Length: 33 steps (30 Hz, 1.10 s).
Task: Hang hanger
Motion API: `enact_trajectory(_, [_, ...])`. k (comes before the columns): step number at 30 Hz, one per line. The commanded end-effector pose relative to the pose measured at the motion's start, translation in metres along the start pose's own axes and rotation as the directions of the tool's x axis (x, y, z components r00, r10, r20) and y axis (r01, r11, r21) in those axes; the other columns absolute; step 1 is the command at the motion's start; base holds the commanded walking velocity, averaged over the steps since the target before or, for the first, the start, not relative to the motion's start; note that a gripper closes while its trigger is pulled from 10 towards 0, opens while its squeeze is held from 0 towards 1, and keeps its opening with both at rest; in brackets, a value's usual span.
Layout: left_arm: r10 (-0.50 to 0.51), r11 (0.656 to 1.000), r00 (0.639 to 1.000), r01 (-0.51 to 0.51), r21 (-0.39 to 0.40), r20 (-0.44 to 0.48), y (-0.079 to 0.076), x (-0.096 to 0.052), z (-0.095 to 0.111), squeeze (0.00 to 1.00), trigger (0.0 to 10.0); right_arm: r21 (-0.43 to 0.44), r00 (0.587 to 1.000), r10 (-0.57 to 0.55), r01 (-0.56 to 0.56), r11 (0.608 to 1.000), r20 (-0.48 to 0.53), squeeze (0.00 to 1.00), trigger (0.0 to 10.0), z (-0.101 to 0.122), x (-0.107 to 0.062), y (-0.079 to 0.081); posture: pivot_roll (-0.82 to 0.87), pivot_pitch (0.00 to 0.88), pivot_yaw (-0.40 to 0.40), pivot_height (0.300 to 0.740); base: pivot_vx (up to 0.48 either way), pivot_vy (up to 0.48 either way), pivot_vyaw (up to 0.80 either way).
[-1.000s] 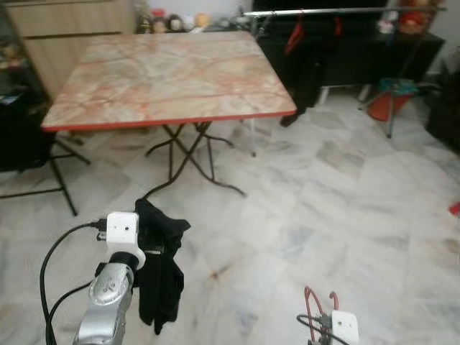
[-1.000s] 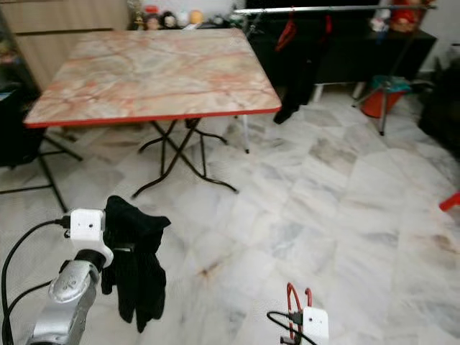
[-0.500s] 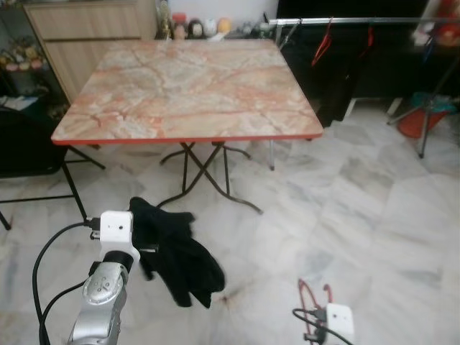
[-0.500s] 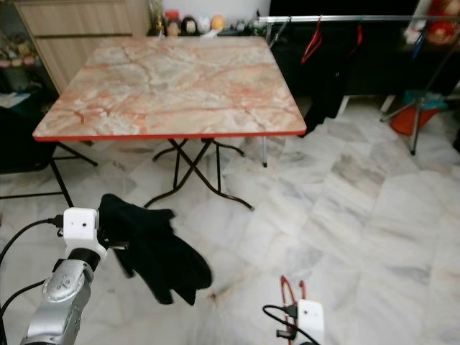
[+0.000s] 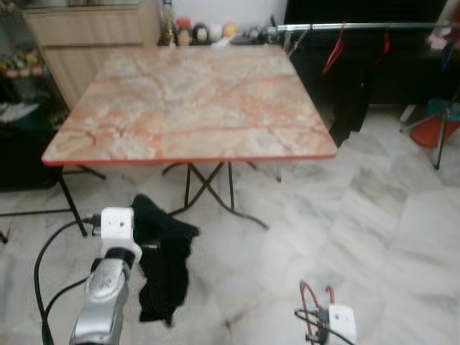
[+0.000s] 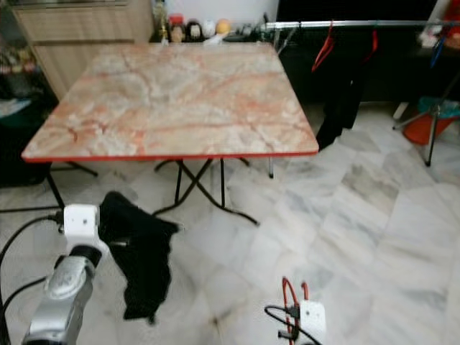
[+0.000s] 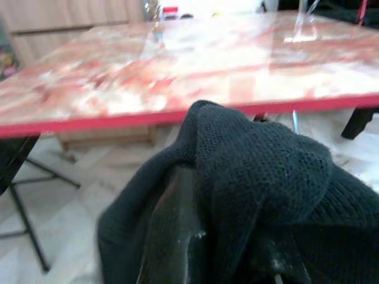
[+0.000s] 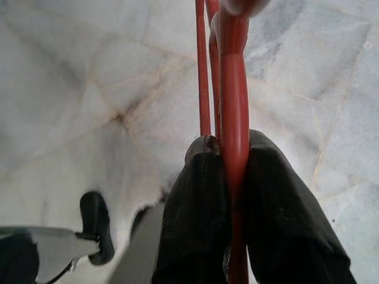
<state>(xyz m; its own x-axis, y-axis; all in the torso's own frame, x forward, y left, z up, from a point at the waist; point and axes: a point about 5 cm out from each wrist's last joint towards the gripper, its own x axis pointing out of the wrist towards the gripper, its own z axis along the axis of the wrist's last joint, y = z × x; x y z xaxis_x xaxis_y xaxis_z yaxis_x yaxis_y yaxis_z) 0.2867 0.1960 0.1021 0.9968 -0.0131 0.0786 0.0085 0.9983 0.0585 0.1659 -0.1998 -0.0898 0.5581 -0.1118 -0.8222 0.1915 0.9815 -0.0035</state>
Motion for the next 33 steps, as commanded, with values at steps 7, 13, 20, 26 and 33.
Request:
enact_trajectory(7, [-0.012,1.000,0.959,0.017,-0.014,0.284,0.002,0.038,0.085,0.00,10.0,0.011,1.000,-0.011,0.011,1.000,-0.009,0.00,10.0,-0.003,-0.001,-0.003,0.14,0.000,-0.012,0.740,0.312,0.000,0.00])
enact_trajectory(13, [-0.020,1.000,0.902,0.014,0.017,0.430,0.010,0.056,0.142,0.00,10.0,0.014,1.000,-0.012,0.012,1.000,-0.008,0.00,10.0,-0.003,-0.001,-0.003,0.14,0.000,-0.014,0.740,0.356,0.000,0.00])
enact_trajectory(20, [-0.041,0.999,0.853,0.020,0.047,0.520,0.010,0.069,0.185,0.00,10.0,0.018,1.000,-0.012,0.012,1.000,-0.007,0.00,10.0,-0.002,-0.001,-0.002,0.14,0.000,-0.012,0.740,0.312,0.000,0.00])
enact_trajectory(26, [-0.034,0.999,0.830,0.012,0.043,0.556,0.009,0.075,0.203,0.00,10.0,0.019,1.000,-0.013,0.013,1.000,-0.007,0.00,10.0,-0.002,-0.001,-0.002,0.13,0.000,-0.009,0.740,0.355,0.000,0.00])
enact_trajectory(33, [-0.027,1.000,0.832,0.016,0.024,0.554,0.008,0.077,0.202,0.00,10.0,0.020,1.000,-0.015,0.015,1.000,-0.007,0.00,10.0,-0.003,-0.001,-0.003,0.13,0.000,-0.011,0.740,0.345,0.000,0.00])
